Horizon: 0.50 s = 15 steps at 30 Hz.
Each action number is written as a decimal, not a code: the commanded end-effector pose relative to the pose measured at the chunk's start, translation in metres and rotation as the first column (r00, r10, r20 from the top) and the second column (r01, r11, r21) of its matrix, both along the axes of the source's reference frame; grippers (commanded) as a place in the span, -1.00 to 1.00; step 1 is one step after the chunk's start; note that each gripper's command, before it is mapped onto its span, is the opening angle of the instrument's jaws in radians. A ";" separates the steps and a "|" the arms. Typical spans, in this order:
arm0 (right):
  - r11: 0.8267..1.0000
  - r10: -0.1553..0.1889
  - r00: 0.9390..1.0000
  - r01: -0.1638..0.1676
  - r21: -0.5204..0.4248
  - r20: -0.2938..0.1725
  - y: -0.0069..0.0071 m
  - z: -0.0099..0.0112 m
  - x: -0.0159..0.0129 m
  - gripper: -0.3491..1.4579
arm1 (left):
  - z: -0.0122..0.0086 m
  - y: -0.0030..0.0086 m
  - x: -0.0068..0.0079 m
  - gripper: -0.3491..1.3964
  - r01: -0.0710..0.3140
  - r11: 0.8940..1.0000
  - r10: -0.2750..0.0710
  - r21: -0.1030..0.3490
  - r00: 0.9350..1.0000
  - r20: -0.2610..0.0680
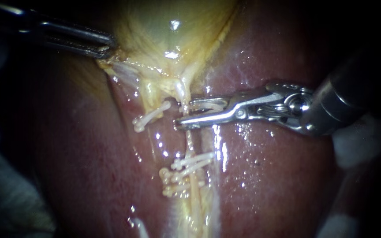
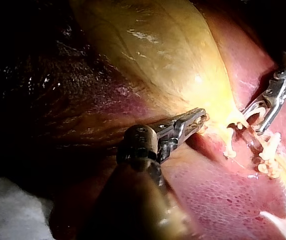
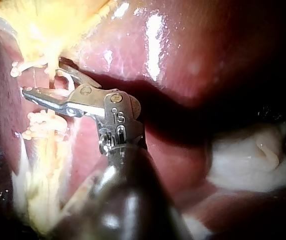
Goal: Clipping third clip right tube
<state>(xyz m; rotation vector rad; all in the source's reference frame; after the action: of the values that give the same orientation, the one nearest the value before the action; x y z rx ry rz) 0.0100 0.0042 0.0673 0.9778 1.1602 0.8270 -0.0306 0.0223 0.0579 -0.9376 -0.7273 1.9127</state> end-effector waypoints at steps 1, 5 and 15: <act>1.000 0.004 1.000 -0.004 0.000 -0.004 -0.0001 -0.0001 0.0003 -0.11 | 0.0000 0.0000 0.0000 -1.00 0.000 1.000 0.000 0.000 1.000 0.000; 1.000 0.018 1.000 -0.018 0.003 -0.023 -0.0003 -0.0004 0.0014 -0.10 | 0.0000 0.0000 -0.0001 -1.00 0.001 1.000 -0.001 0.000 1.000 0.000; 0.999 0.034 0.998 -0.033 0.012 -0.055 -0.0007 -0.0018 0.0029 -0.09 | 0.0000 0.0000 -0.0001 -1.00 0.001 1.000 -0.001 0.000 1.000 -0.001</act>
<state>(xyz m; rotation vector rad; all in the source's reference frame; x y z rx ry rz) 0.0130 0.0035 0.0652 1.0029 1.2309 0.8403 -0.0306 0.0223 0.0579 -0.9370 -0.7266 1.9122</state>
